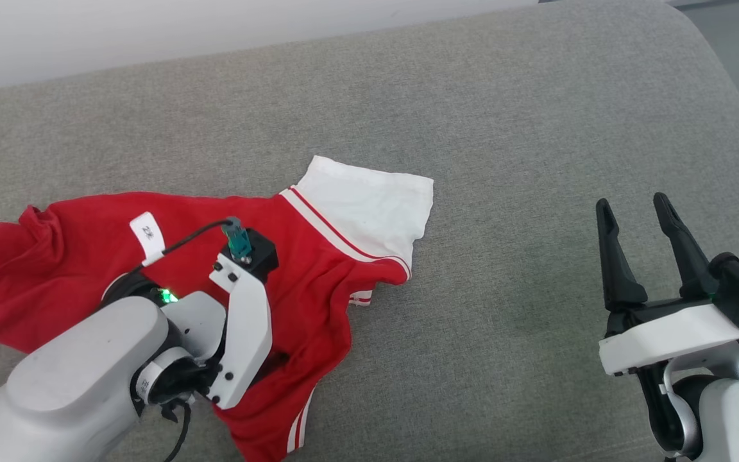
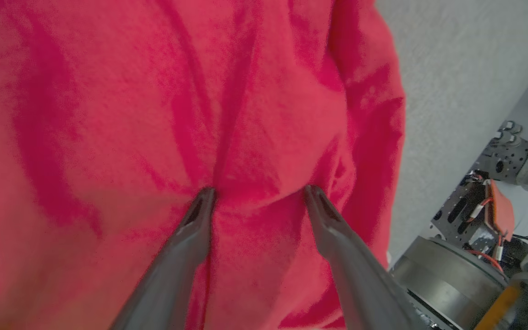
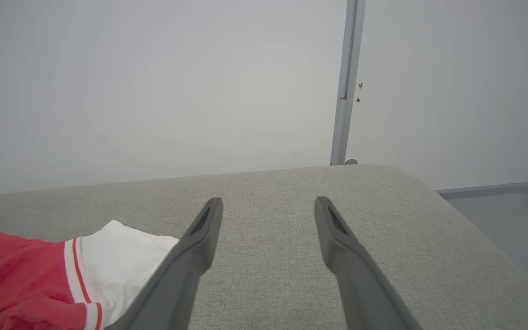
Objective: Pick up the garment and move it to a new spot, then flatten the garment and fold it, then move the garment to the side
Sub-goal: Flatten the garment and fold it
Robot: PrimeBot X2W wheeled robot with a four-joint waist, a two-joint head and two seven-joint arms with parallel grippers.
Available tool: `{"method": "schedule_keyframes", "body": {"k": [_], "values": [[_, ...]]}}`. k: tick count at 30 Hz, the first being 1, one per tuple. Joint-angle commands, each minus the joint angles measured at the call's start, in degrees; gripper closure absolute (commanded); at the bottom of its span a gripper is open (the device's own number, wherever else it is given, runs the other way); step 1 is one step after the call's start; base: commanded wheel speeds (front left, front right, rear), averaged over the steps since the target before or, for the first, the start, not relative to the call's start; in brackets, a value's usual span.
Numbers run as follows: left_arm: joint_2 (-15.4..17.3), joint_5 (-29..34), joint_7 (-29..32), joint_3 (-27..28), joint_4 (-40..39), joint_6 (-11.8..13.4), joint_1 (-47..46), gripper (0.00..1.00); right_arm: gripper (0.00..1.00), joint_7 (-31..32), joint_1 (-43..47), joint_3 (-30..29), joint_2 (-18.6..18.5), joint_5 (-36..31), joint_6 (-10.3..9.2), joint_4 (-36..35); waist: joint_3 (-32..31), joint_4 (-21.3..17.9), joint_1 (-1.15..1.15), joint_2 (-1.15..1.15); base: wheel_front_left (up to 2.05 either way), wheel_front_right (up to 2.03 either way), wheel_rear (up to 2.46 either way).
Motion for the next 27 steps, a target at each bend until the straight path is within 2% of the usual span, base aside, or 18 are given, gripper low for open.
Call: {"method": "schedule_keyframes", "body": {"k": [1, 6, 7, 8, 12, 19, 27], "values": [[-0.1, 1.0, -0.5, -0.4, 0.8, -0.6, 0.7, 0.00, 0.00, -0.2, -0.7, 0.1, 0.0, 0.4, -0.04, 0.1, 0.1, -0.2, 0.00, 0.00, 0.00, 0.00, 0.00], [-1.4, 2.9, -2.6, -2.0, 8.6, -2.4, 1.0, 0.00, 0.00, -0.3, -0.8, 0.7, 0.0, 0.5, -0.04, 0.4, 0.2, -0.6, 0.00, 0.00, 0.00, 0.00, 0.00], [-1.6, 3.0, -2.9, -2.3, 10.0, -2.8, 1.0, 0.84, 0.00, -0.3, -0.8, 0.8, 0.0, 0.5, -0.04, 0.5, 0.2, -0.7, 0.00, 0.00, 0.00, 0.00, 0.00], [-1.7, 2.8, -3.0, -2.3, 11.6, -3.1, 1.1, 1.00, 0.00, -0.3, -0.8, 0.8, 0.0, 0.5, -0.04, 0.5, 0.2, -0.7, 0.00, 0.00, 0.00, 0.00, 0.00], [-2.0, 2.9, -3.2, -3.2, 14.6, -4.9, 0.6, 1.00, 0.00, -0.5, -0.4, 0.9, 0.0, 0.8, -0.04, 0.6, -0.1, -0.6, 0.00, 0.00, 0.00, 0.00, 0.00], [0.2, 6.4, -5.8, -3.9, 15.7, -6.8, -6.3, 1.00, 0.00, -0.6, -0.1, 1.2, 0.0, 1.0, -0.04, 0.6, -0.4, -0.6, 0.00, 0.00, 0.00, 0.00, 0.00], [2.4, 6.2, -9.5, -5.7, 16.4, -7.2, -14.7, 1.00, 0.00, -0.8, -1.5, 2.4, 0.0, 1.2, -0.04, 0.6, 0.8, -1.8, 0.00, 0.00, 0.00, 0.00, 0.00]]}}
